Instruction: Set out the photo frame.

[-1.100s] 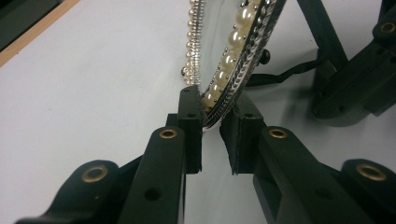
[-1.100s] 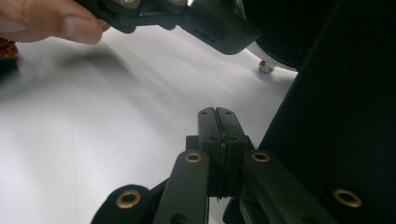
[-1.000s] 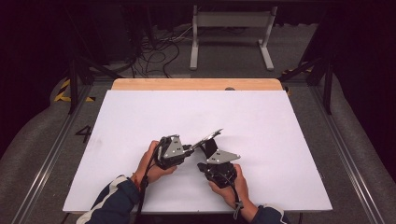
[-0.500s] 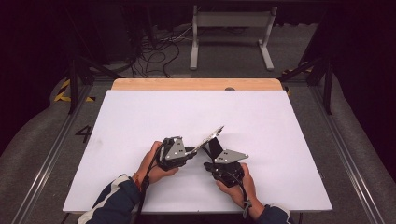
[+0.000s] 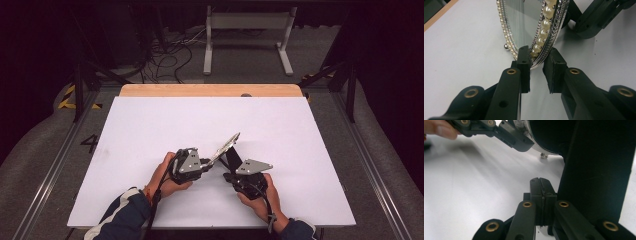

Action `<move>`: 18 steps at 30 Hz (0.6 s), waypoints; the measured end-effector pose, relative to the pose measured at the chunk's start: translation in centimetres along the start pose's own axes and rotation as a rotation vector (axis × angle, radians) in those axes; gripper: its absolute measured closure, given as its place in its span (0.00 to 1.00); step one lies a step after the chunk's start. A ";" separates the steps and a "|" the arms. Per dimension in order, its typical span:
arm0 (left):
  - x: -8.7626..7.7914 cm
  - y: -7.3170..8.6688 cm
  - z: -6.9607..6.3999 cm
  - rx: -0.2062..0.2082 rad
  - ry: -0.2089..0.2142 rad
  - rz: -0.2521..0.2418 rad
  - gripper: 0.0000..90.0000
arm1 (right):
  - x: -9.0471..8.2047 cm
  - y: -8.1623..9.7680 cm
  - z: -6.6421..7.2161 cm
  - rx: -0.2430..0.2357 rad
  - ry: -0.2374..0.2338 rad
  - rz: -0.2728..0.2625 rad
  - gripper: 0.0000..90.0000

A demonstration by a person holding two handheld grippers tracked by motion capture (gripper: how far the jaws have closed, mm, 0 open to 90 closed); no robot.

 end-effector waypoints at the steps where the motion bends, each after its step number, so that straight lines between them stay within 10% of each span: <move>1: 0.0 0.0 0.0 0.002 0.004 -0.004 0.84 | -0.1 0.0 0.0 0.003 0.006 -0.002 1.00; 18: 0.0 -0.7 -0.9 0.042 0.017 0.012 0.84 | -1.5 0.3 -1.2 0.000 -0.001 0.014 1.00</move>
Point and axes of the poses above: each handheld gripper's, and its own axes: x roughly forward along the jaws, y roughly out of its underside, z roughly to its left, the point moved 1 cm from there along x, roughly forward along the jaws, and after that the axes turned 1 degree about z, right-handed, at the moved point
